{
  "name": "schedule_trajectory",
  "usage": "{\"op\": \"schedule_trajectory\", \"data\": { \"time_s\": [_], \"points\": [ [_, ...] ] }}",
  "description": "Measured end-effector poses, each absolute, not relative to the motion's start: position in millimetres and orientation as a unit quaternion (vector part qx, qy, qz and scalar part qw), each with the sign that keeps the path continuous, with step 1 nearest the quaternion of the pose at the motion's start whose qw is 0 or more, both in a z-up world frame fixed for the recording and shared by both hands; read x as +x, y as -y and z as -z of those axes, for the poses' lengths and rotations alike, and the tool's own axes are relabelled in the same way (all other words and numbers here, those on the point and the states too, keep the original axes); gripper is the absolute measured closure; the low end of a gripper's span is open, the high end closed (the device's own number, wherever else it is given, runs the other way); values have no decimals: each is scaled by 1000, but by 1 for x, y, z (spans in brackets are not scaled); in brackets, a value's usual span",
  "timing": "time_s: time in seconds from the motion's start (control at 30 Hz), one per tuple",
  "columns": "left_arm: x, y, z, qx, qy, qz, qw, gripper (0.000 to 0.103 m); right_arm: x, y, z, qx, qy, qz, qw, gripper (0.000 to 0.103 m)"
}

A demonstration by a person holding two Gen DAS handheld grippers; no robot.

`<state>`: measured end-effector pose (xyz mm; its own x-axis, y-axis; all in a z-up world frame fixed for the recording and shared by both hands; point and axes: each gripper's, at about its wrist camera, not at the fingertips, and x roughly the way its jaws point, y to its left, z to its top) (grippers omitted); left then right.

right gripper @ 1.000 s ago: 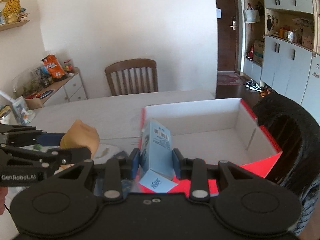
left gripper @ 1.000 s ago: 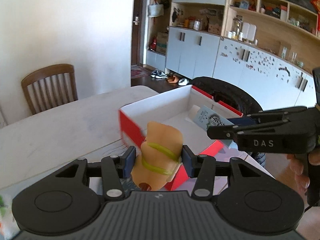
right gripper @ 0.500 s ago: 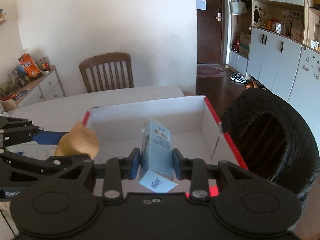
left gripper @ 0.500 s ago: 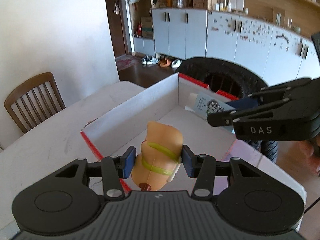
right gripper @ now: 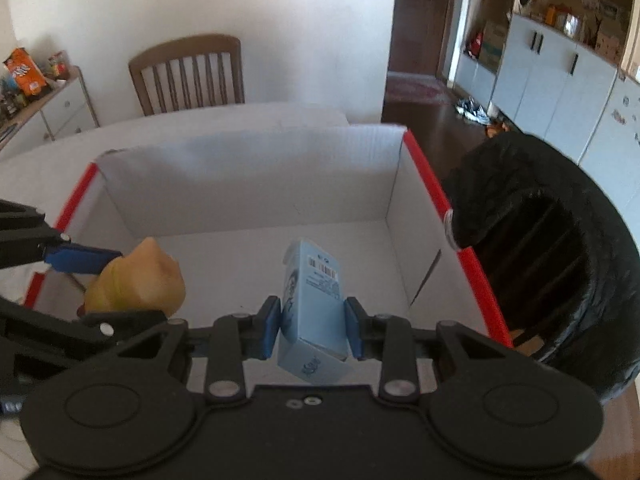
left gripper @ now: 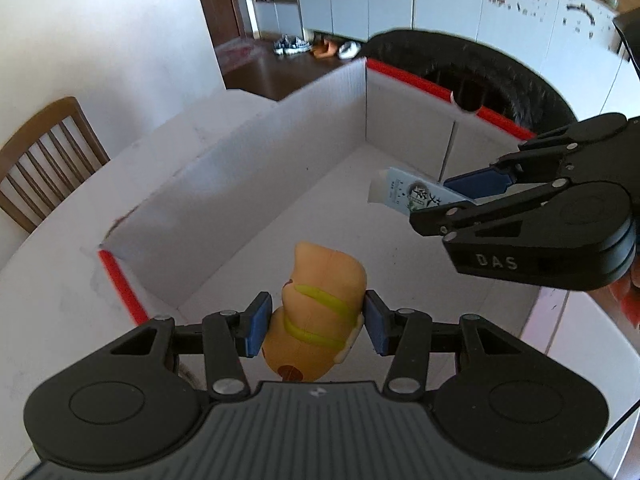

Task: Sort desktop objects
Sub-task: 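Carry the bread roll and blue carton with both tools into the red box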

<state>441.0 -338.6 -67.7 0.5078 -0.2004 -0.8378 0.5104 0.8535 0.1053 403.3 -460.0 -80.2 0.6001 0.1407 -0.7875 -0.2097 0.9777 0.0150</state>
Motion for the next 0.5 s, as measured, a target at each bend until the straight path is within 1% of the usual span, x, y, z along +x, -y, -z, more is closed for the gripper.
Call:
{"op": "schedule_trajectory", "data": {
  "time_s": [0.5],
  "points": [
    [455,349,99,173,-509,217,815,55,412,454,111,-63,-496,-99,860,70]
  ]
}}
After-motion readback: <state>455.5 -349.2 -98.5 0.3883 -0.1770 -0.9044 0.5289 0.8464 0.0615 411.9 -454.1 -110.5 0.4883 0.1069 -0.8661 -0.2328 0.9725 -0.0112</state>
